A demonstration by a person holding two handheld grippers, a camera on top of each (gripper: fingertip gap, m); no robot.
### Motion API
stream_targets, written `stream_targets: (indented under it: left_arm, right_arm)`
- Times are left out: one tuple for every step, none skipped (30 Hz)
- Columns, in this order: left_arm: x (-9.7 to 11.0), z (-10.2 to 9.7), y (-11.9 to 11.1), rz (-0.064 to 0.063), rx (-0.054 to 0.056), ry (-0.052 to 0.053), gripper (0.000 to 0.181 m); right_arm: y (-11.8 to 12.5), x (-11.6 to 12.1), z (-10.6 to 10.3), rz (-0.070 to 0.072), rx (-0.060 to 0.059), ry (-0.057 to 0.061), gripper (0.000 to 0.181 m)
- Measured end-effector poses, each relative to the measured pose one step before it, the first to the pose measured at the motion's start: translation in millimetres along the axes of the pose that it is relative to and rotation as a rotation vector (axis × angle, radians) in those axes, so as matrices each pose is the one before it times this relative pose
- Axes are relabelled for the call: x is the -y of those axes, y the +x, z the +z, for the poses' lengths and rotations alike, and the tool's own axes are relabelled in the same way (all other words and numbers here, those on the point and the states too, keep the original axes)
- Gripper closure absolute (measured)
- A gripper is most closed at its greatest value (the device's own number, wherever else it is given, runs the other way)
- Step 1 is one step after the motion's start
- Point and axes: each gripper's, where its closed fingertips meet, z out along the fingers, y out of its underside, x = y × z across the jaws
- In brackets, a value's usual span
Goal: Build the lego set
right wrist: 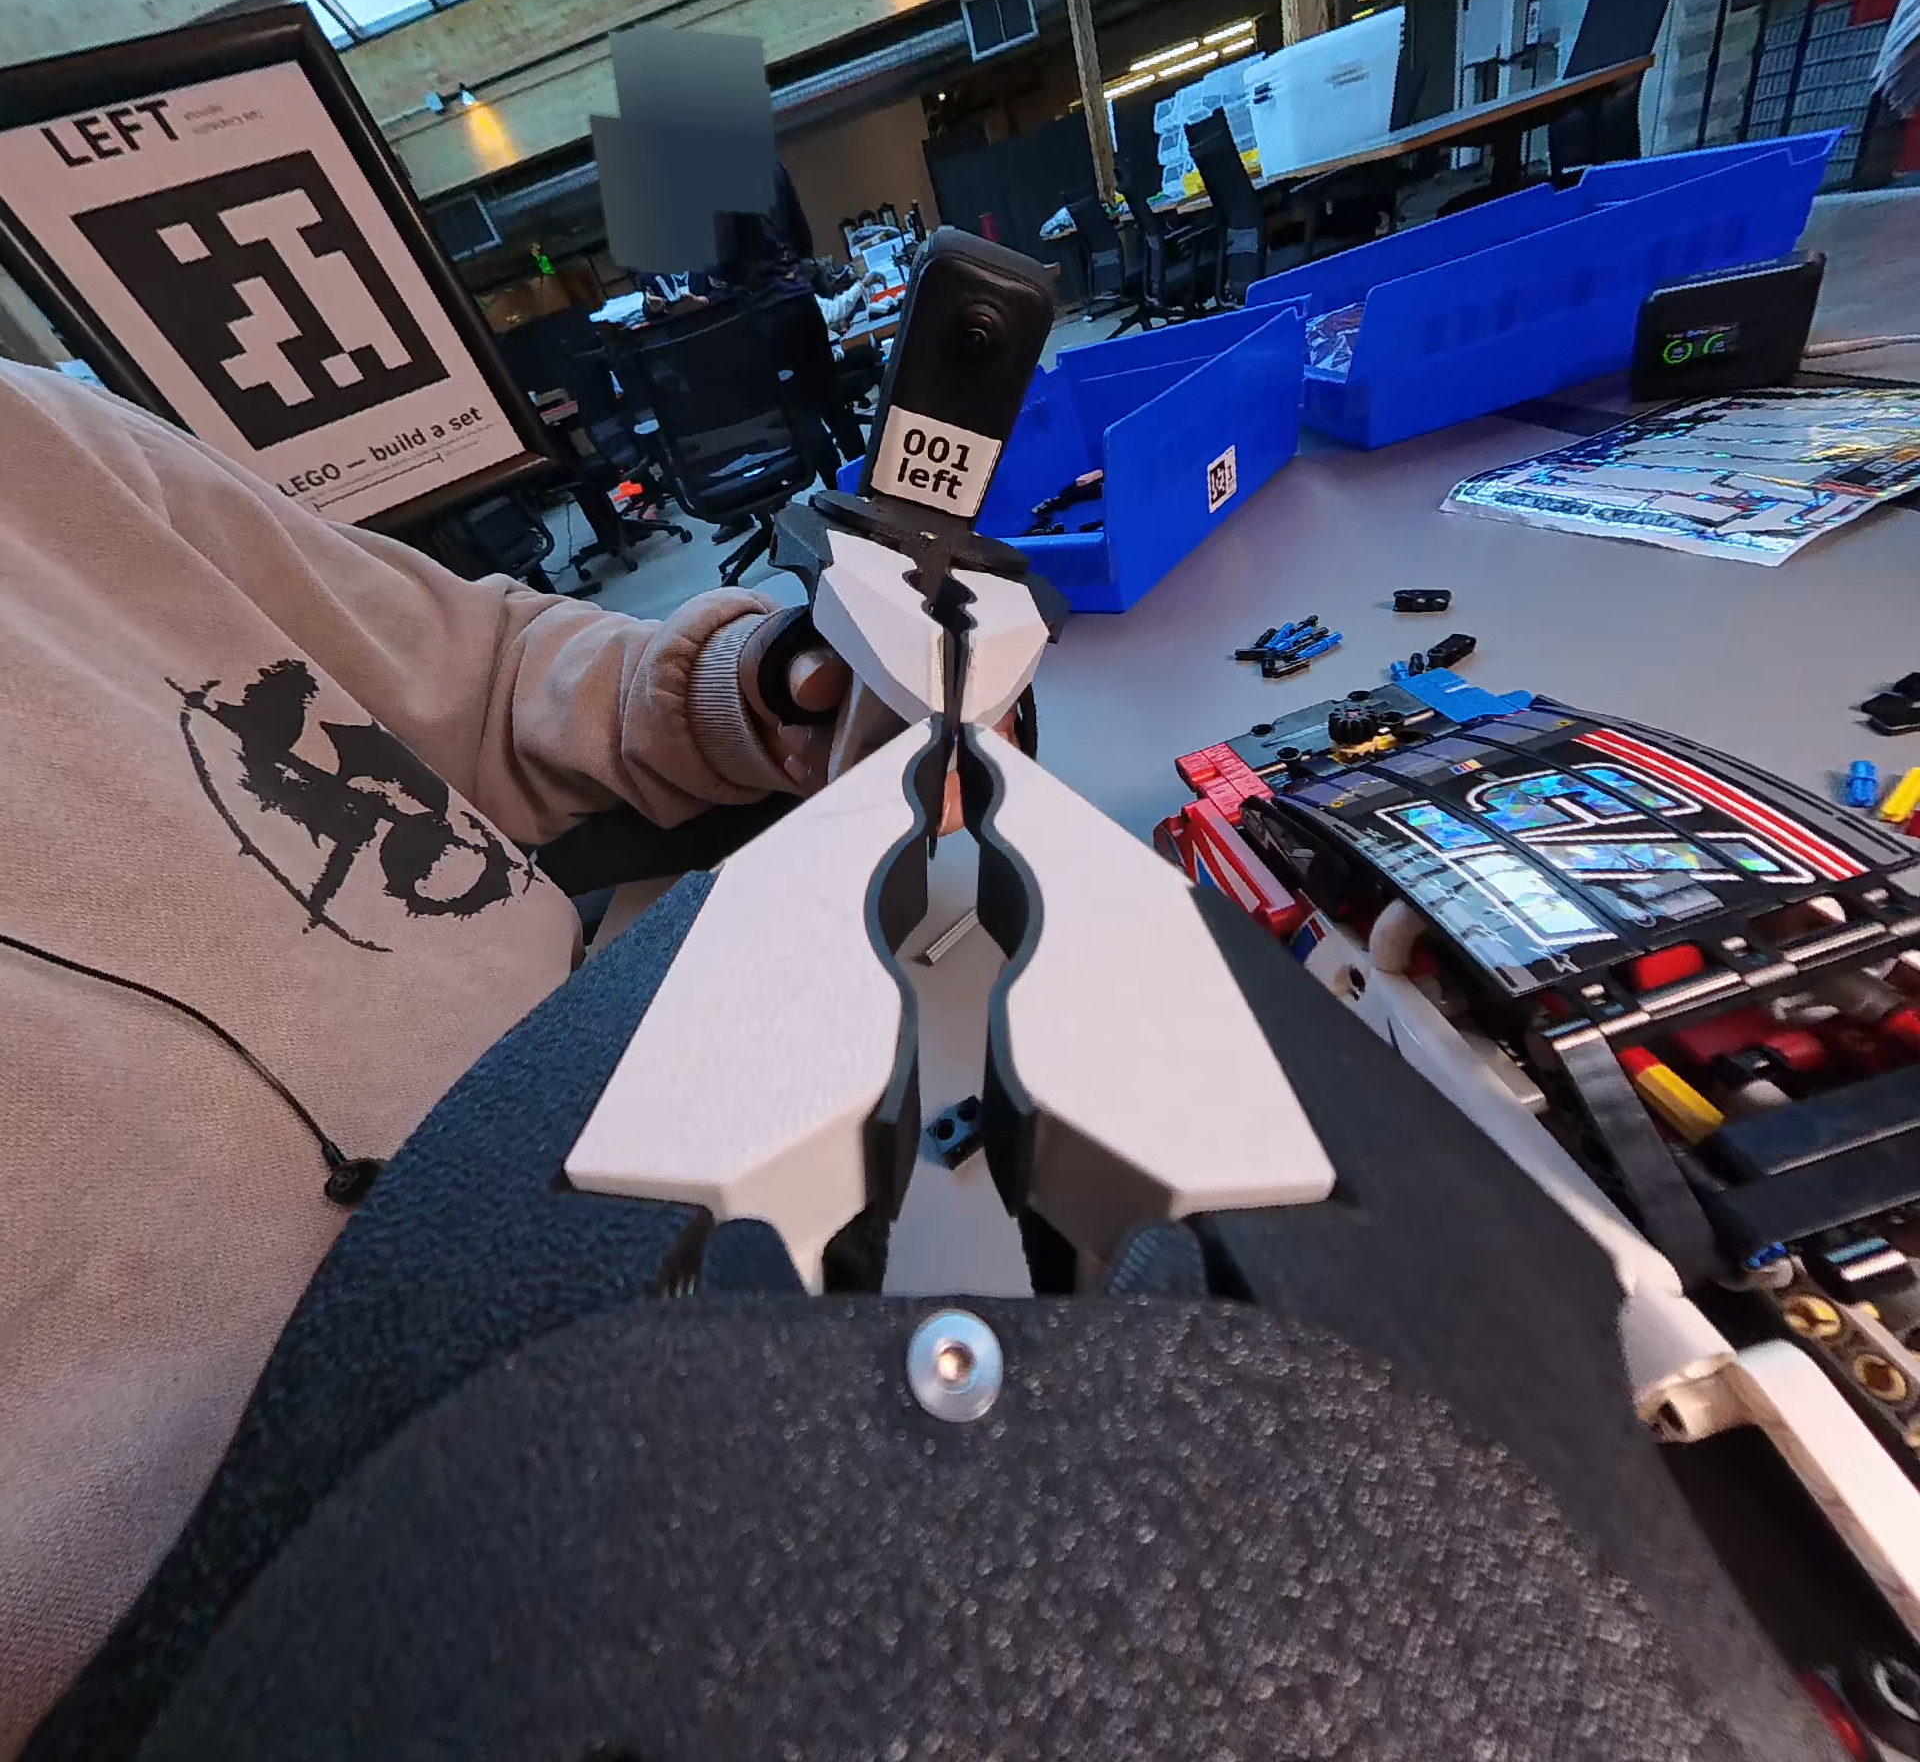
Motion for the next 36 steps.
stream_targets:
  left_arm:
    - [0.73, 0.0, 0.53, -0.0016, -0.0028, 0.0043, 0.181]
    - [0.22, -0.06, -0.09, 0.0009, 0.0008, 0.0001, 0.181]
    - [-0.12, -0.02, -0.3, 0.0028, 0.0019, -0.0009, 0.181]
    - [0.13, 0.05, 0.21, 0.001, 0.0001, 0.0007, 0.181]
    - [0.12, 0.07, 0.07, 0.001, 0.0006, 0.0003, 0.181]
    - [-0.07, 0.04, -0.24, 0.002, 0.0014, -0.0008, 0.181]
    - [-0.01, 0.06, -0.06, 0.0009, 0.0006, -0.0005, 0.181]
    - [0.07, 0.01, -0.12, 0.0001, 0.0013, 0.0009, 0.181]
    - [0.19, 0.1, 0.18, 0.0017, -0.0005, 0.0007, 0.181]
    - [0.15, 0.02, 1.5, 0.0026, -0.0082, -0.0022, 0.178]
    - [-0.03, 0.18, 2.14, 0.0043, -0.0114, -0.0077, 0.168]
    - [-0.76, 0.22, 1.83, 0.0147, -0.0061, -0.0139, 0.159]
    - [-1.48, 0.26, 1.39, 0.0299, 0.001, -0.0193, 0.152]
    - [-1.73, 0.18, 0.73, 0.0379, 0.0089, -0.0204, 0.148]
    - [-1.58, 0.2, 0.63, 0.0358, 0.0118, -0.0185, 0.145]
    - [-1.7, -0.11, -1.04, 0.0305, 0.0201, -0.0176, 0.139]
    - [-1.31, -1.11, -2.93, 0.029, 0.0275, -0.0159, 0.129]
    - [-1.38, -1.81, -1.53, 0.0303, 0.0154, -0.0164, 0.126]
    - [-2.64, -1.72, -1.24, 0.0332, 0.0137, -0.0263, 0.122]
    - [-6.27, -1.38, -2.94, 0.0454, 0.0263, -0.05, 0.119]
    - [-10.64, -0.74, -3.89, 0.0613, 0.0315, -0.0745, 0.117]
    - [-13.07, 0.32, -4.3, 0.0667, 0.0345, -0.0829, 0.117]
    - [-12.9, 1.51, -3.99, 0.0591, 0.0331, -0.0747, 0.117]
    - [-12.43, 2.77, -2.94, 0.0468, 0.0258, -0.0664, 0.117]
    - [-12.28, 3.81, -2.25, 0.0405, 0.0209, -0.0642, 0.118]
    - [-11.21, 4.46, -1.59, 0.0384, 0.0177, -0.0582, 0.118]
    - [-8.47, 4.41, -1.11, 0.0351, 0.0162, -0.0434, 0.118]
    - [-5.54, 3.92, 0.33, 0.03, 0.0086, -0.0305, 0.12]
    - [-3.17, 3.29, 1.35, 0.0241, 0.001, -0.0211, 0.12]
    - [-0.78, 2.49, 0.51, 0.0199, 0.0059, -0.0103, 0.121]
    - [1.12, 1.77, 0.51, 0.0161, 0.0046, -0.0005, 0.122]
    - [1.7, 1.42, 0.75, 0.01, 0.0005, 0.0021, 0.122]
    - [0.92, 1.45, 0.3, 0.0066, 0.0006, -0.0011, 0.122]
    - [-0.32, 1.47, -0.19, 0.0068, 0.0032, -0.0066, 0.122]
    - [-0.95, 1.58, 0.28, 0.0042, -0.0013, -0.0082, 0.122]
    - [-0.04, 1.33, 1.11, -0.0034, -0.0089, -0.0003, 0.123]
  right_arm:
    - [-0.4, -0.57, 0.21, -0.0005, 0.0022, -0.0038, 0.181]
    - [-0.06, -0.31, 0.08, -0.0003, -0.0002, -0.0012, 0.181]
    - [-0.1, 0.02, 0.01, 0.0001, 0.0007, 0.0001, 0.181]
    - [-0.08, 0.23, -0.04, 0.0016, 0.0008, 0.0006, 0.181]
    - [-0.02, 0.17, -0.07, 0.0019, 0.0011, 0.0007, 0.181]
    - [0.01, -0.13, -0.08, 0.0009, 0.001, -0.0014, 0.181]
    - [-0.05, -0.05, 0.01, -0.0005, 0.0006, -0.0011, 0.181]
    - [-0.13, 0.13, -0.03, -0.0003, 0.0006, -0.0004, 0.181]
    - [-0.03, 0.07, 0.02, -0.0004, 0.0002, -0.001, 0.181]
    - [0.74, -0.12, -0.14, 0.0013, -0.004, -0.003, 0.181]
    - [1.72, -0.67, -0.17, 0.0009, -0.0084, -0.0062, 0.181]
    - [1.41, -0.33, -0.21, 0.0006, -0.0067, -0.0043, 0.181]
    - [0.3, -0.58, -0.29, 0.0014, 0.0003, -0.0059, 0.181]
    - [0.27, -1.17, 0.13, -0.0009, -0.0019, -0.0101, 0.181]
    - [-0.33, -0.93, 0.25, -0.0059, 0.001, -0.0071, 0.181]
    - [-2.97, -0.1, 0.05, -0.0064, 0.0159, -0.002, 0.181]
    - [-3.62, 0.93, -0.37, 0.0, 0.0191, 0.0022, 0.181]
    - [-1.53, 0.96, -0.34, -0.0042, 0.0052, 0.0004, 0.181]
    - [-0.53, 0.78, -0.71, -0.0102, -0.0014, -0.0009, 0.181]
    - [-0.4, 1.22, -1.3, -0.0074, 0.0009, 0.0011, 0.181]
    - [0.41, 2.15, -1.82, -0.0001, -0.0005, 0.0058, 0.181]
    - [1.13, 2.31, -2.27, 0.0047, -0.0016, 0.0075, 0.181]
    - [1.51, 2.34, -2.51, 0.006, -0.0019, 0.0068, 0.181]
    - [1.76, 2.03, -2.46, 0.0033, -0.0041, 0.0055, 0.181]
    - [1.59, 1.61, -2.31, 0.0005, -0.005, 0.0041, 0.181]
    - [1.5, 1.1, -1.86, 0.0011, -0.0054, 0.0028, 0.181]
    - [0.89, 0.65, -1.33, 0.0021, -0.0031, 0.0021, 0.181]
    - [0.31, 0.5, -0.81, 0.0016, -0.0008, 0.0016, 0.181]
    - [-0.04, -0.04, -0.38, -0.0004, -0.0007, -0.0014, 0.181]
    - [0.01, -0.2, 0.0, -0.0031, -0.0023, -0.0026, 0.181]
    - [0.01, 0.04, -0.02, -0.0034, -0.0018, -0.001, 0.181]
    - [-0.48, -0.1, 0.1, -0.0003, 0.0016, -0.0002, 0.181]
    - [-0.4, 0.19, 0.08, 0.0021, 0.0025, 0.0004, 0.181]
    - [-0.28, 0.16, 0.03, 0.0023, 0.0015, 0.001, 0.181]
    - [-0.3, 0.12, -0.08, 0.0021, 0.0015, 0.0008, 0.181]
    - [-0.24, 0.23, -0.08, 0.002, 0.0017, 0.0013, 0.181]
